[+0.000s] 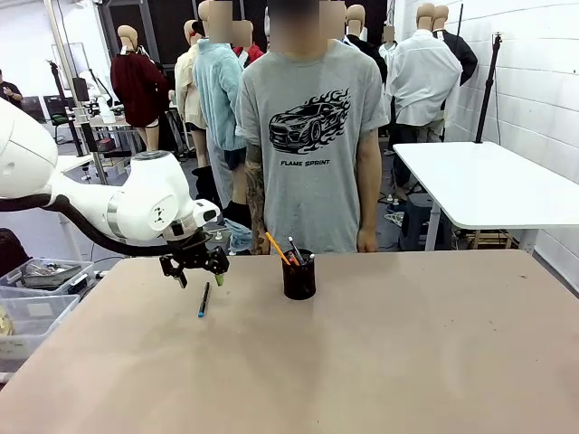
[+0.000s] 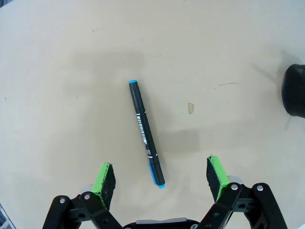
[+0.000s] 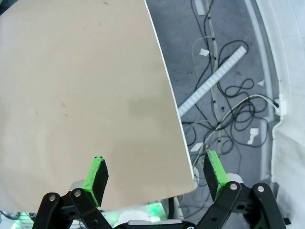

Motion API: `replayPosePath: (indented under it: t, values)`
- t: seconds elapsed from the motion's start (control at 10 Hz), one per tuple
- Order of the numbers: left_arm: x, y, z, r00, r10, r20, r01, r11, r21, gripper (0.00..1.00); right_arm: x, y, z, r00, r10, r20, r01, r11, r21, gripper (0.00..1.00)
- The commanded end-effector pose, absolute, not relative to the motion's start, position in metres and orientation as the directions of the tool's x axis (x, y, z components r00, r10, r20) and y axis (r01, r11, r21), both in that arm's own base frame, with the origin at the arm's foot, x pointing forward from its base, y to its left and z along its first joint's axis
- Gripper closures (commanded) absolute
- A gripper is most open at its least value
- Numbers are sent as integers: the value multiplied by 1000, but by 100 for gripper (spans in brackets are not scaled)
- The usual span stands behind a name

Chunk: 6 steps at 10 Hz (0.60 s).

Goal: Place the pens into the pen holder.
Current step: Pick up a writing instrument from the table and place it into the Pen holder.

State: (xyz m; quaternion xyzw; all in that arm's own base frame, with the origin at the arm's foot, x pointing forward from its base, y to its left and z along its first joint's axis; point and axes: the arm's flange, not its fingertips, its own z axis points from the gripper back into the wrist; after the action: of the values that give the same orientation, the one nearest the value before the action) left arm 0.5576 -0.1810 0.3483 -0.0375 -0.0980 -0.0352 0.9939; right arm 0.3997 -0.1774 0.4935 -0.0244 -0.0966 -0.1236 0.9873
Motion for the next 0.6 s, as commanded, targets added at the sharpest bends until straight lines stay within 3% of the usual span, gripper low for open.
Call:
replayPosePath:
  t: [0.0,0.5]
  values:
    - [558,-171,356,974,-57,220,71,996,-58,0,398,-176,492,950,-241,198,253,967,-39,0]
    - [565,-179,322,989,-47,143,61,994,-96,0,398,-176,492,950,-241,198,253,967,-39,0]
